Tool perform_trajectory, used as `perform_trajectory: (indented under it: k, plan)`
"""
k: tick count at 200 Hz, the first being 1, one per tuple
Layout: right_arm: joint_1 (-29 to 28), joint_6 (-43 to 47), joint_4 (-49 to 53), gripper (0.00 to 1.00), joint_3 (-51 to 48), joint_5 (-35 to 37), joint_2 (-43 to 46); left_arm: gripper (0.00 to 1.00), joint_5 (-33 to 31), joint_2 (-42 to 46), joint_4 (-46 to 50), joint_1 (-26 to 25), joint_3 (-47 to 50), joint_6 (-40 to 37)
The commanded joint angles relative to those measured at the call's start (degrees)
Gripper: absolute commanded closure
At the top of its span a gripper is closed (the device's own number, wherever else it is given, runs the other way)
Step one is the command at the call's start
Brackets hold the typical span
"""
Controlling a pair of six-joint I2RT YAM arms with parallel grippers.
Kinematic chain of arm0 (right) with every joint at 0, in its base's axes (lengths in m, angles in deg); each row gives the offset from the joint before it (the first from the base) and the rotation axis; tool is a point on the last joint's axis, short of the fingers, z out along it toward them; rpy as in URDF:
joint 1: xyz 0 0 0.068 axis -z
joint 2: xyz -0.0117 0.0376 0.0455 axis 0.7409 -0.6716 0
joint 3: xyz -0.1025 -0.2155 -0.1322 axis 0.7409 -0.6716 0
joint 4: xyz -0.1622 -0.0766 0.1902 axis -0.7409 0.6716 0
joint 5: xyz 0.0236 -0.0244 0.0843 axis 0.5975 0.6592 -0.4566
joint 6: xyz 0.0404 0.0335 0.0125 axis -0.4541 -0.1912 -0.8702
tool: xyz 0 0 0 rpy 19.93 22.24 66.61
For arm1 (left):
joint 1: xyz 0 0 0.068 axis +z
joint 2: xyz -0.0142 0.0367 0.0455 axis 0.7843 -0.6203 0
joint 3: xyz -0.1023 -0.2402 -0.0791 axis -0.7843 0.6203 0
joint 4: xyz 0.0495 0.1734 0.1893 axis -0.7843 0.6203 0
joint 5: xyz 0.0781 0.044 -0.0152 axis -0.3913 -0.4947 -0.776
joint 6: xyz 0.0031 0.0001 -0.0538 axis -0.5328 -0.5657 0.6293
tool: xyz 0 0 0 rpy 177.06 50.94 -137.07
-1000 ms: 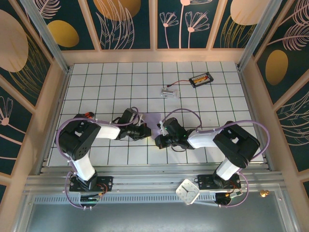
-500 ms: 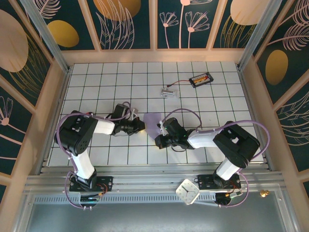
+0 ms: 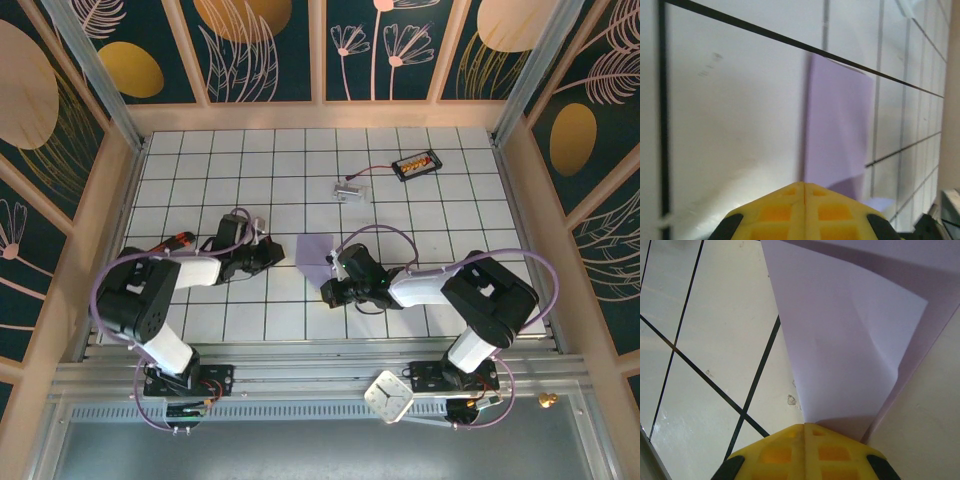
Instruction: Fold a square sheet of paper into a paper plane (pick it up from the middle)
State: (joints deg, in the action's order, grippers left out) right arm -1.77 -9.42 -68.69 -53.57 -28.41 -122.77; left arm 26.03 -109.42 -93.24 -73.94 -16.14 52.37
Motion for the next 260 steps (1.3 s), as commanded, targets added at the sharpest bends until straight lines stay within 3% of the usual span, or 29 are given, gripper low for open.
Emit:
perform_trajectory:
  k: [1,34,88,165,206,260]
  plan:
    - [0.4,-0.1,9.8,1.00,-2.3,3.3,-2.2,0.98,-0.3,2.1,-2.3,-4.0,1.5,2.9]
    - [0.4,0.0,10.0,1.00,-2.2,3.5,-1.9,0.97,1.5,-0.9,-5.3,-8.2,0.2,4.6]
    - [0.3,-0.3,10.1,1.00,-2.2,3.6,-1.5,0.98,3.8,-5.3,-5.8,-9.3,-2.0,3.9]
    - [0.8,0.8,12.6,1.00,-1.0,3.8,1.5,1.00,-2.5,-10.9,2.2,-9.1,-3.8,-1.2]
    - [1.2,0.2,10.0,1.00,2.4,-1.8,6.8,1.00,-3.4,-12.3,3.7,-9.1,-3.5,-3.4]
    - [2.6,1.4,7.2,1.00,8.1,-5.7,-1.3,1.00,-2.8,-13.2,3.9,-9.1,-3.8,-4.6]
